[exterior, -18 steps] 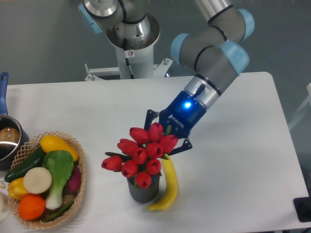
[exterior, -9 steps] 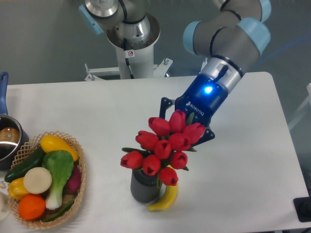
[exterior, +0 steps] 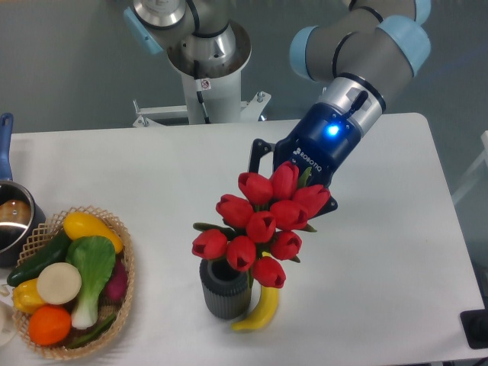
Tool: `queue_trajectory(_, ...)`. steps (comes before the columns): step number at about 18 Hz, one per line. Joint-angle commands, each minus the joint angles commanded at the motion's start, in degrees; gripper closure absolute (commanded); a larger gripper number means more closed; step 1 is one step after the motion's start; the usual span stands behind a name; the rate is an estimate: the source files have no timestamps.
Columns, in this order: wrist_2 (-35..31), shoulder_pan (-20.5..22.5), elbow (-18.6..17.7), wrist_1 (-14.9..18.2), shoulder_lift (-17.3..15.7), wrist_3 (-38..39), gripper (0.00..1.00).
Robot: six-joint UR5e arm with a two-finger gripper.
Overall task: Pick up the flowers from the vase
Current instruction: 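Lift the gripped tulips up out of the grey vase, then carry the tulip bunch away from the vase and hold it raised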
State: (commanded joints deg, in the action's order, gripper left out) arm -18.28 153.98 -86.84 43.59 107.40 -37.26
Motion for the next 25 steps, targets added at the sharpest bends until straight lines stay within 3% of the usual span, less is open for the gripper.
queue_trajectory(3,-1.23,2.72,0.35,-0.09,-1.14,-3.15,1.00)
queue_trajectory(6,-3.60,5.96,0.18,0.00,-1.14,-12.62,1.00)
queue_trajectory(13,-12.64,13.26,-1.49,0.00,-0.79,-26.17,1.00)
queue_trajectory(20,-41.97,16.08,-9.93,0.18,-0.35,-38.06,1.00)
queue_trajectory(25,-49.30,15.82,-8.88,0.62,1.14,-37.79,1.00)
